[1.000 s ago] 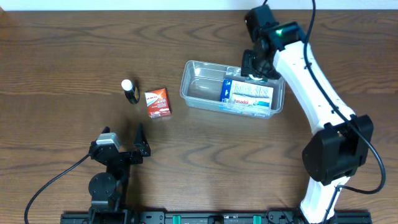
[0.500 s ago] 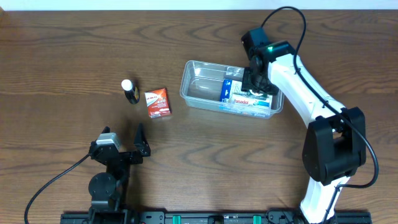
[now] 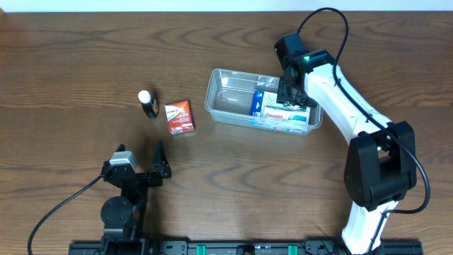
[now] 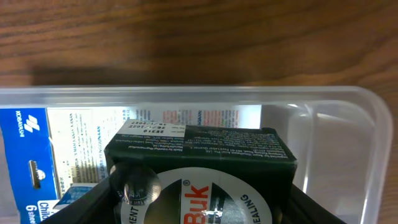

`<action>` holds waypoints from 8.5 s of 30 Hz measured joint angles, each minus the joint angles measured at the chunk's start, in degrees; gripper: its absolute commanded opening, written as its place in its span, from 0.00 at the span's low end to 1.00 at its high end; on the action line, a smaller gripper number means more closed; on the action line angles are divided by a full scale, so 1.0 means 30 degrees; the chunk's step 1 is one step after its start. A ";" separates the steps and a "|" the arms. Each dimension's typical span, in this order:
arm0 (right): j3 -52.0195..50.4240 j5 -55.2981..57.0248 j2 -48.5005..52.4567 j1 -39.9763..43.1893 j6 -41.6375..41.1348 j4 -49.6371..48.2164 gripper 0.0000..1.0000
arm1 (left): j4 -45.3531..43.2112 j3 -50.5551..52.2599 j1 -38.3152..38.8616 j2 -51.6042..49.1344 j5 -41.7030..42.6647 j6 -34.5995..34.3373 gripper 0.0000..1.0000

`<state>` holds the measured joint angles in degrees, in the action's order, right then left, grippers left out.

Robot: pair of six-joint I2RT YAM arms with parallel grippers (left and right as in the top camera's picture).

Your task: Pack container

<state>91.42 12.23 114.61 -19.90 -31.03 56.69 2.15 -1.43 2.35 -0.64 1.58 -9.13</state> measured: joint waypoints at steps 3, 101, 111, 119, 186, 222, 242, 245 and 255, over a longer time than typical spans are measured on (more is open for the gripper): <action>-0.0095 0.0102 0.0000 0.0000 0.0000 -0.0124 0.48 | 0.0000 0.0000 0.0000 0.0000 0.0000 0.0000 0.98; -0.6834 -0.6011 -0.8065 0.0211 0.6411 0.3067 0.01 | 0.0000 0.0000 0.0000 0.0000 0.0000 0.0000 0.98; -0.7584 -0.3723 -0.8065 0.0211 0.6135 0.2113 0.01 | 0.0000 0.0000 0.0000 0.0000 0.0000 0.0000 0.98; -0.7898 -0.2200 -0.8065 0.0211 0.5078 0.1894 0.01 | 0.0000 0.0000 0.0000 0.0000 0.0000 0.0000 0.98; -0.9049 0.0248 -0.8065 0.0219 0.1341 -0.1115 0.02 | 0.0000 0.0000 0.0000 0.0000 0.0000 0.0000 0.98; -0.9049 0.0291 -0.8998 0.3031 0.2623 -0.2637 0.61 | -0.0007 0.0000 0.0000 0.0000 0.0000 0.0000 0.98; -0.9049 0.0277 -1.0754 0.8990 0.4568 -0.1639 0.99 | -0.0007 0.0000 0.0000 0.0000 0.0000 0.0000 0.98; -0.9049 0.0277 -1.0754 0.8990 0.4568 -0.1639 0.99 | -0.0015 0.0000 0.0000 0.0000 0.0000 0.0000 0.98; -0.9049 0.0277 -1.0754 0.8990 0.4568 -0.1632 0.99 | 0.0335 -0.0219 0.0000 -0.0095 0.1668 0.0007 0.98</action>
<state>64.27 13.06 82.35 7.07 -17.32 51.79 3.16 -2.09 2.35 -0.93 6.59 -9.10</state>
